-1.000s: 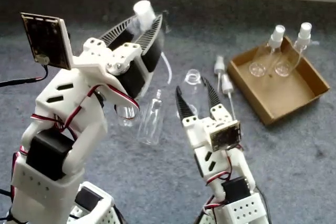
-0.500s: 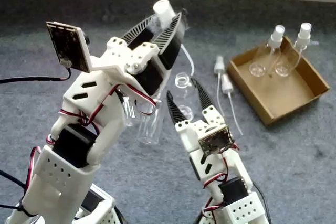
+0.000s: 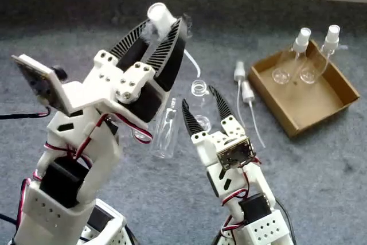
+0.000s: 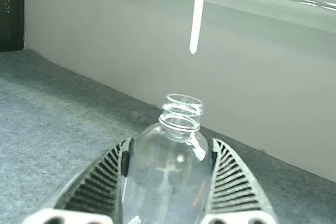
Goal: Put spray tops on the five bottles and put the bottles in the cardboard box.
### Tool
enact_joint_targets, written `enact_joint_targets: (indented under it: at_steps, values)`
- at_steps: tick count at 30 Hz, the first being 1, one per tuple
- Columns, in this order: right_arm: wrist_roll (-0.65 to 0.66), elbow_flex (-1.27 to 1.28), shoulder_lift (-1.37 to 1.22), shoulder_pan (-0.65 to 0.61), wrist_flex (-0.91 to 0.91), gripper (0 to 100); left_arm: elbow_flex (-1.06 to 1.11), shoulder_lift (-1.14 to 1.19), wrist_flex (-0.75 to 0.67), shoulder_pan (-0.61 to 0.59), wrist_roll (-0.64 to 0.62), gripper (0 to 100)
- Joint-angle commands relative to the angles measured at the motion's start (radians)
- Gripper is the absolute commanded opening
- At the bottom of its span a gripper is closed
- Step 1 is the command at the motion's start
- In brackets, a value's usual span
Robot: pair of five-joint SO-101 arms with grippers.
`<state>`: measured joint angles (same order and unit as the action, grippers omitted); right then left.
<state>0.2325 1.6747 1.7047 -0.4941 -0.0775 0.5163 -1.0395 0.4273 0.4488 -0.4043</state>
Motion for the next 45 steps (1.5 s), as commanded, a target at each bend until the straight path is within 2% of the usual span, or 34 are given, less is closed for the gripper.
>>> enact_joint_targets:
  at_steps: [1, 18, 25, 30, 34, 45]
  values:
    - [0.009, 0.105, 0.013, -0.007, 0.022, 3.0, 0.019, -0.013, 0.005, 0.012, 0.009, 1]
    - [0.009, 0.105, 0.01, -0.007, 0.022, 3.0, 0.306, -0.007, 0.0, 0.018, 0.012, 1]
    - [0.009, 0.105, 0.008, -0.007, 0.021, 3.0, 0.337, -0.005, 0.0, 0.021, 0.012, 1]
    - [0.009, 0.105, 0.008, -0.007, 0.021, 3.0, 0.337, -0.004, 0.0, 0.094, 0.014, 1]
    - [0.009, 0.105, 0.008, -0.007, 0.021, 3.0, 0.349, -0.004, 0.0, 0.157, 0.1, 1]
    - [0.009, 0.105, 0.008, -0.008, 0.021, 3.0, 0.406, -0.004, 0.0, 0.117, 0.218, 1]
